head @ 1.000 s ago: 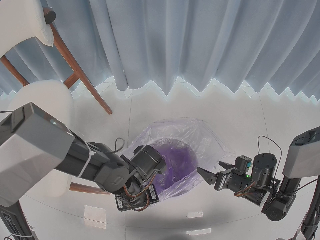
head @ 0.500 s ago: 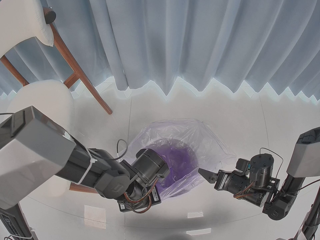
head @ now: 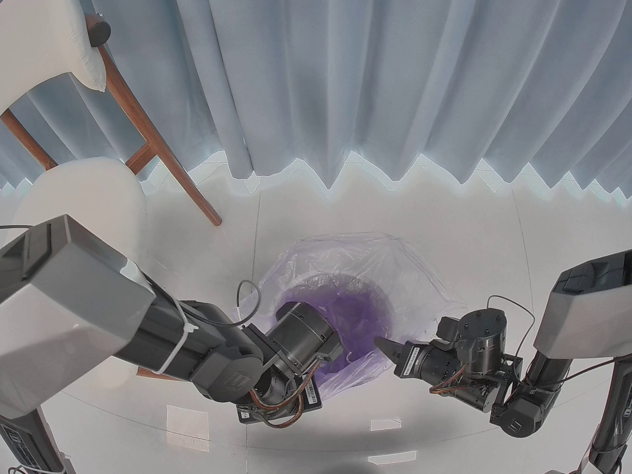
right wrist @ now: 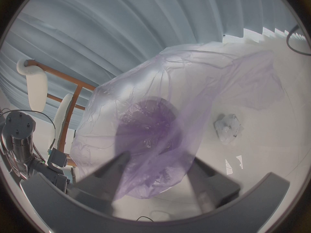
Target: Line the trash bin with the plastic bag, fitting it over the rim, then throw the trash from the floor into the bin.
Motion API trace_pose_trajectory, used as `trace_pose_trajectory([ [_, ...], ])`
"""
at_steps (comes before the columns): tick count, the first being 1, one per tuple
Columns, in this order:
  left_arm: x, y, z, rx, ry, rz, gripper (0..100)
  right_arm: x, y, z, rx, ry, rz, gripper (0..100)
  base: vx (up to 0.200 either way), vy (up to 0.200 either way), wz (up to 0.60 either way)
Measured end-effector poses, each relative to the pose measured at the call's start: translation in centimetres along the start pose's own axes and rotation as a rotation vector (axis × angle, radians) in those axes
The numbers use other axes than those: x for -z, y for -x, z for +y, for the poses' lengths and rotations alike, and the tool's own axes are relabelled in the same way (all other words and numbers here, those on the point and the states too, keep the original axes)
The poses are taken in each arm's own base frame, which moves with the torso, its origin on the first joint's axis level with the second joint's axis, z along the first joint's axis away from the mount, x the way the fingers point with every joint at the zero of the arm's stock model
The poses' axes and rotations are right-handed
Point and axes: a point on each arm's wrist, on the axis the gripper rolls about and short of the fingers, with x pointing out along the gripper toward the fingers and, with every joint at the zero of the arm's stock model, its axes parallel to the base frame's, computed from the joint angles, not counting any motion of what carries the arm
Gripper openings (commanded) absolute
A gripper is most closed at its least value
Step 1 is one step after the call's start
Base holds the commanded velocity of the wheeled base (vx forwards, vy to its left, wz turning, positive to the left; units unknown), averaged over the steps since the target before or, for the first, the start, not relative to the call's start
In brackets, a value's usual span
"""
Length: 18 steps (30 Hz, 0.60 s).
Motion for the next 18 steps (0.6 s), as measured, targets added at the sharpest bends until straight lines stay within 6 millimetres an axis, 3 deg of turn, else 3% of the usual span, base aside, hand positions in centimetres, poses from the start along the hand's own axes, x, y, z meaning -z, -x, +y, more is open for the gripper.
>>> trace_pose_trajectory([
  [8, 0.1, 0.0, 0.3, -0.01, -0.001, 0.0, 0, 1.0, 1.4, -0.8, 0.059, 0.019, 0.039, 0, 0.0, 0.0, 0.0],
  [13, 0.1, -0.8, 1.4, -0.051, -0.016, 0.016, 0, 2.2, 2.7, -1.8, 0.093, 0.027, 0.091, 0, 0.0, 0.0, 0.0],
  [18, 0.3, -1.6, 2.2, -0.088, -0.024, 0.034, 0, 3.0, 2.8, -2.3, 0.101, 0.028, 0.081, 0, 0.0, 0.0, 0.0],
])
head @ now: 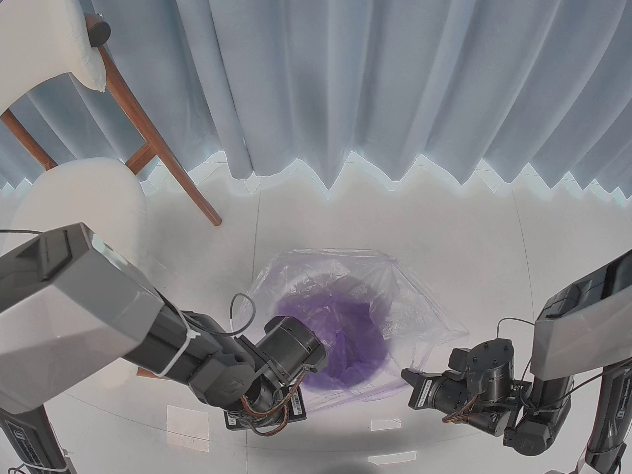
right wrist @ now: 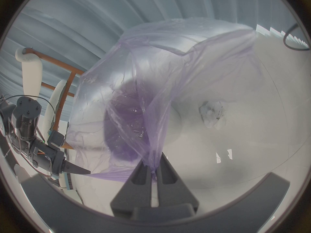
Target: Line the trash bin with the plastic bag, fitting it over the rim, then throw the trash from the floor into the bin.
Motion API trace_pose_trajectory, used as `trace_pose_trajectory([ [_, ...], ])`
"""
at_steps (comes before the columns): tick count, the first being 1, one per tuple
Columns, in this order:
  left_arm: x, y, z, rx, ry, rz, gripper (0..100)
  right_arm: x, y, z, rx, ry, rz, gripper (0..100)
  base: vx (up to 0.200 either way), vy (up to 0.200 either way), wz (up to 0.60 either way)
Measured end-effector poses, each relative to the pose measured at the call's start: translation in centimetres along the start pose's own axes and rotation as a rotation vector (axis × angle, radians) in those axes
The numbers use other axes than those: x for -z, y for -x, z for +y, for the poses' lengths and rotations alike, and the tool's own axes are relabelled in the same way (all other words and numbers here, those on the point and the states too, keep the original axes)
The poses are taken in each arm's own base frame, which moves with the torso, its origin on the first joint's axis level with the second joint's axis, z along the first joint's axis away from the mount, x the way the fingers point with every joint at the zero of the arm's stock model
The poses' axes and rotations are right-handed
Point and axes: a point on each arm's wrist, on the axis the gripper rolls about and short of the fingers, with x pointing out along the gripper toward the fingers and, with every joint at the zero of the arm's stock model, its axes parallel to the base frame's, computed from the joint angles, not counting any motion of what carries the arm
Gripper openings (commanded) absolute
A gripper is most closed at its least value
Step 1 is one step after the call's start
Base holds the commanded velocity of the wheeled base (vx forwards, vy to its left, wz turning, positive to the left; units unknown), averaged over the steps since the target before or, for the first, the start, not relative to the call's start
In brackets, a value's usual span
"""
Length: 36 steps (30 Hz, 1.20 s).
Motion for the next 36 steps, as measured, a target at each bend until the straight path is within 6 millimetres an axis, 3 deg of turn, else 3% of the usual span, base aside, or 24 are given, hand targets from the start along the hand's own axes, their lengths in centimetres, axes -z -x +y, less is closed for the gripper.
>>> trace_pose_trajectory([
  [14, -0.6, -4.2, 0.2, -0.061, -0.049, -0.078, 0, 2.8, -2.3, -1.8, 0.086, 0.024, 0.05, 0, 0.0, 0.0, 0.0],
  [27, -3.0, -5.9, 0.2, -0.05, 0.003, -0.135, 0, 1.8, -4.9, -4.5, 0.169, 0.103, 0.0, 0, 0.0, 0.0, 0.0],
  [35, -3.8, -6.0, -0.1, -0.049, 0.017, -0.16, 0, 1.3, -6.5, -4.8, 0.175, 0.105, -0.03, 0, 0.0, 0.0, 0.0],
  [36, -3.8, -6.0, -0.1, -0.048, 0.019, -0.162, 0, 1.2, -6.6, -4.8, 0.174, 0.104, -0.035, 100, 0.0, 0.0, 0.0],
])
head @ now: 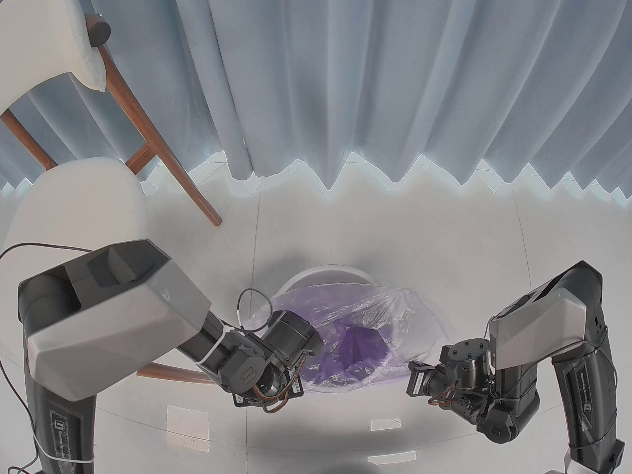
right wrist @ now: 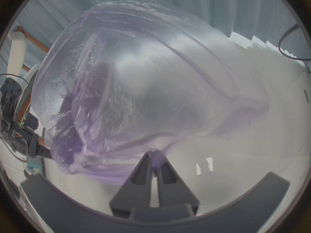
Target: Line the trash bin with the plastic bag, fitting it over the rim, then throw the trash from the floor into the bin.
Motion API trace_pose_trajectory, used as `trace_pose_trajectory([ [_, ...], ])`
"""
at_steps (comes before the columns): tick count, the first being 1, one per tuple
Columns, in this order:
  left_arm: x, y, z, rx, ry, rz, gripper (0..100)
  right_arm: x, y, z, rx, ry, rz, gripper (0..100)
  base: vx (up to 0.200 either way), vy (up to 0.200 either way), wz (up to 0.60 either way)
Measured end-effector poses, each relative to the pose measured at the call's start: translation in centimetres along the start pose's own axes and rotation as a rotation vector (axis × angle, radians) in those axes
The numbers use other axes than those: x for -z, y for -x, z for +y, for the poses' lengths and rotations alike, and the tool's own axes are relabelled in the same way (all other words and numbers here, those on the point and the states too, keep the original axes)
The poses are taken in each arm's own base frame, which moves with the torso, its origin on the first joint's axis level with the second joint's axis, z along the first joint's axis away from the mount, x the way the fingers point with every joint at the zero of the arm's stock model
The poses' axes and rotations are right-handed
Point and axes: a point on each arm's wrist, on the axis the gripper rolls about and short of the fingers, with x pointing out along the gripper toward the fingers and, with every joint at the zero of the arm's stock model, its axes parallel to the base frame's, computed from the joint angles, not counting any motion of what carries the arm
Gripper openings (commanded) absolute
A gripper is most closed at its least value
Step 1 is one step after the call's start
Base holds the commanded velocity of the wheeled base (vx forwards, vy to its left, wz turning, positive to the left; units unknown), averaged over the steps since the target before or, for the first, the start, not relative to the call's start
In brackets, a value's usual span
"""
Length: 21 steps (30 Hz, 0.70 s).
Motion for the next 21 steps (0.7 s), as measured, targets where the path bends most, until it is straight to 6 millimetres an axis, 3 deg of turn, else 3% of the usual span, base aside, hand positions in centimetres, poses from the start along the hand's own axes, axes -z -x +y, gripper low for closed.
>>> trace_pose_trajectory([
  [7, -0.1, -0.1, -0.1, 0.0, 0.001, -0.009, 0, 0.1, 0.4, 0.0, -0.005, 0.001, 0.006, 100, 0.0, 0.0, 0.0],
  [14, -0.2, 0.0, -0.3, 0.022, 0.009, -0.031, 0, 0.8, 3.2, 0.1, -0.037, 0.026, 0.083, 100, 0.0, 0.0, 0.0],
  [15, -0.2, 0.0, -0.4, 0.023, 0.009, -0.035, 100, 0.8, 3.7, 0.3, -0.043, 0.03, 0.088, 100, 0.0, 0.0, 0.0],
  [21, 0.1, 0.5, -0.2, 0.02, 0.001, -0.042, 100, -0.3, 6.3, 0.6, -0.073, 0.032, 0.071, 100, 0.0, 0.0, 0.0],
])
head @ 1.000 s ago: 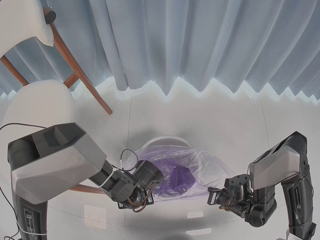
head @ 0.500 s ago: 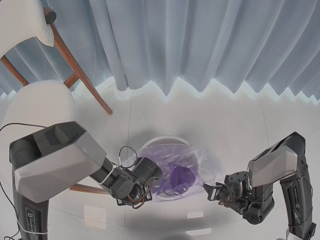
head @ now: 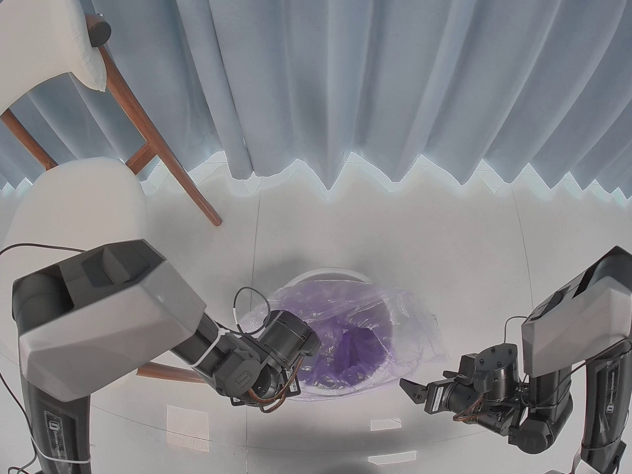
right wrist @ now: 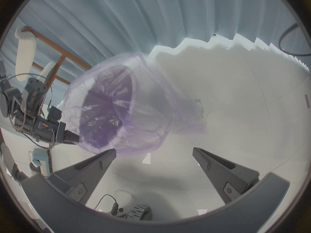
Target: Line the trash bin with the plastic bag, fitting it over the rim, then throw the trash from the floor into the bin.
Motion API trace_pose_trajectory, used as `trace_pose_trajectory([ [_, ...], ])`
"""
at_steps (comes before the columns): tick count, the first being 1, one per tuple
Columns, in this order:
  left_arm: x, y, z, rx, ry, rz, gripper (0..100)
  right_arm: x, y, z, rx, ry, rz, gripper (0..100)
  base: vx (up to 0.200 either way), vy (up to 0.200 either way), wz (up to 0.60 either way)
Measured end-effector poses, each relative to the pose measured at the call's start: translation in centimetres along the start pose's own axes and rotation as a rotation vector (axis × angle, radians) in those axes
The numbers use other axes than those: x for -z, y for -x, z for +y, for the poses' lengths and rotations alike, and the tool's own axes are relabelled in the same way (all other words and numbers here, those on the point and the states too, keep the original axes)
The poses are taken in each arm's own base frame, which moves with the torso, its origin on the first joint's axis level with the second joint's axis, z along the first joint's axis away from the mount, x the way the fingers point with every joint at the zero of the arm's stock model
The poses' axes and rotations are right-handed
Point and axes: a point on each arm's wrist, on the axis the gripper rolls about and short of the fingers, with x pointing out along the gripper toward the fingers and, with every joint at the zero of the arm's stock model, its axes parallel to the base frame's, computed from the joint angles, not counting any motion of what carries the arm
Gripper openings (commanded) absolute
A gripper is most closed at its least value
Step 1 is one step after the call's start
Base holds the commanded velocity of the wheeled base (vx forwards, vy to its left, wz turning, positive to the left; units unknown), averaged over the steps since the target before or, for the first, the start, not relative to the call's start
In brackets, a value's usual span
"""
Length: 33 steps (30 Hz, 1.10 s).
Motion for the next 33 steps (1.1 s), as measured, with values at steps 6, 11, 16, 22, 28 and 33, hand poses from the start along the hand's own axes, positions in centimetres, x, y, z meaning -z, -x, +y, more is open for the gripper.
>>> trace_pose_trajectory([
  [6, 1.4, 2.1, 1.5, -0.01, -0.026, 0.019, 100, -0.8, 2.1, 0.2, -0.016, 0.001, -0.024, 100, 0.0, 0.0, 0.0],
  [11, 2.8, 4.4, 2.8, 0.002, -0.054, 0.024, 100, -1.2, 3.1, 0.2, -0.026, 0.0, -0.041, 100, 0.0, 0.0, 0.0],
  [16, 3.5, 7.8, 2.8, 0.086, -0.08, -0.01, 100, -1.7, 3.7, 0.4, -0.042, 0.0, -0.063, 100, 0.0, 0.0, 0.0],
  [22, 4.5, 12.2, 2.3, 0.259, -0.12, -0.075, 100, -2.6, 4.9, 0.9, -0.205, 0.047, -0.059, 100, 0.0, 0.0, 0.0],
  [28, 3.8, 15.0, 1.9, 0.518, -0.168, -0.213, 100, -3.6, 5.7, 0.8, -0.287, 0.112, -0.089, 100, 0.0, 0.0, 0.0],
  [33, 3.5, 16.1, 3.5, 0.72, -0.381, -0.187, 100, -4.1, 5.9, 0.4, -0.296, 0.139, -0.11, 100, 0.0, 0.0, 0.0],
])
